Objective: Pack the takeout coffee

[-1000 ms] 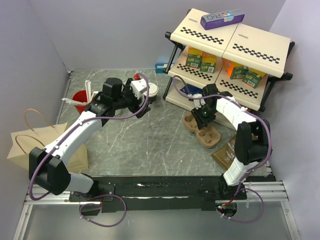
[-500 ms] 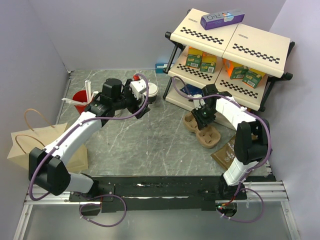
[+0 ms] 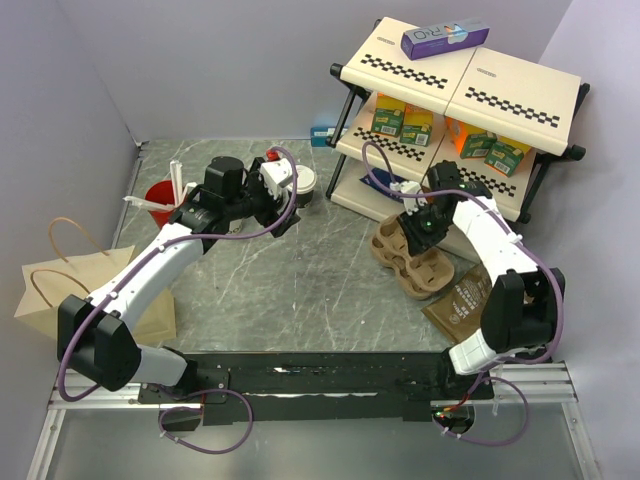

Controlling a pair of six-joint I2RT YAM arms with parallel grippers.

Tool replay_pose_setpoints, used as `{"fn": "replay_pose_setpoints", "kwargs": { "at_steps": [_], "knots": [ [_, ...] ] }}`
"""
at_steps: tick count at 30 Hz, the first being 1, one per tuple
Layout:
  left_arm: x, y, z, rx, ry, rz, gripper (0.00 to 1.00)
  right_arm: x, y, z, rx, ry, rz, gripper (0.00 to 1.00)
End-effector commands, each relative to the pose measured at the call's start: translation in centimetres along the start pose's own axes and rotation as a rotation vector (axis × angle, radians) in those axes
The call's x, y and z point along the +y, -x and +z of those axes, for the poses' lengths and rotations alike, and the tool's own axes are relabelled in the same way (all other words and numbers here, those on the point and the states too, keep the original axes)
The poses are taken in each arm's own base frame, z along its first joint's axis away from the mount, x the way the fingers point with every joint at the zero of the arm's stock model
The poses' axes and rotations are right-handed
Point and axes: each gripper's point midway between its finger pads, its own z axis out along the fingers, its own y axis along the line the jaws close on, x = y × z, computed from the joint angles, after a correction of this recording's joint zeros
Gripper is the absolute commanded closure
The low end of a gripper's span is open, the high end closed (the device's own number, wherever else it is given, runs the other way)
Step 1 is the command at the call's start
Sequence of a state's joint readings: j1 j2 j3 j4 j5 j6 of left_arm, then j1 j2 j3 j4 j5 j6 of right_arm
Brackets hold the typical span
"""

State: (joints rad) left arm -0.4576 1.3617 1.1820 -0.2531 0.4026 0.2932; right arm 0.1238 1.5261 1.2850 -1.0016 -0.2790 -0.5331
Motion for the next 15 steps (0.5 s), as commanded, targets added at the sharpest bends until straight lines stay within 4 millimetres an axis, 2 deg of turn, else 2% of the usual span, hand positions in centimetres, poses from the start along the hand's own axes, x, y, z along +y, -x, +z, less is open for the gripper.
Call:
{"fn": "replay_pose_setpoints", "kwargs": {
  "at_steps": [1, 3, 4, 5, 7, 8, 10, 11, 12, 13, 14, 15],
  "knots": [
    [0.4, 2.2, -0.7, -0.059, 0.016, 0.020, 0.00, -1.6, 1.8, -3.5, -0.105, -0.099, -0.052, 1.00],
    [0.3, 2.3, -0.7, -0.062, 0.011, 0.018, 0.01, -0.8, 2.0, -3.2, -0.096, -0.089, -0.086, 1.00],
    [0.3, 2.2, -0.6, -0.062, 0.008, 0.013, 0.01, 1.5, 2.6, -4.2, -0.151, 0.078, -0.028, 1.00],
    [0.3, 2.3, -0.6, -0.065, 0.006, 0.014, 0.01, 0.9, 2.3, -3.6, -0.113, 0.098, 0.018, 1.00],
    [0.2, 2.3, -0.6, -0.065, 0.001, 0.007, 0.00, 0.7, 2.3, -2.8, -0.048, 0.031, -0.054, 1.00],
    [0.3, 2.4, -0.5, -0.067, 0.005, 0.007, 0.01, 1.8, 3.0, -2.7, -0.083, 0.092, -0.041, 1.00],
    [0.2, 2.5, -0.5, -0.070, 0.004, -0.001, 0.01, 0.3, 3.3, -3.3, -0.091, 0.090, 0.053, 1.00],
    [0.0, 2.6, -0.5, -0.075, -0.007, -0.011, 0.01, -0.4, 3.1, -3.1, -0.060, 0.036, 0.020, 1.00],
    [-0.2, 2.6, -0.6, -0.077, -0.014, -0.048, 0.00, -0.3, 3.6, -3.5, -0.089, 0.064, 0.032, 1.00],
    [-0.3, 3.3, -0.7, -0.104, -0.012, -0.066, 0.01, 0.3, 4.4, -4.2, -0.154, 0.177, 0.080, 1.00],
    [-1.1, 3.3, -0.5, -0.117, -0.053, -0.096, 0.01, 0.4, 4.2, -4.7, -0.141, 0.194, 0.125, 1.00],
    [-1.7, 3.5, -0.5, -0.124, -0.079, -0.155, 0.00, -1.2, 2.8, -3.9, -0.066, 0.067, 0.111, 1.00]
  ]
}}
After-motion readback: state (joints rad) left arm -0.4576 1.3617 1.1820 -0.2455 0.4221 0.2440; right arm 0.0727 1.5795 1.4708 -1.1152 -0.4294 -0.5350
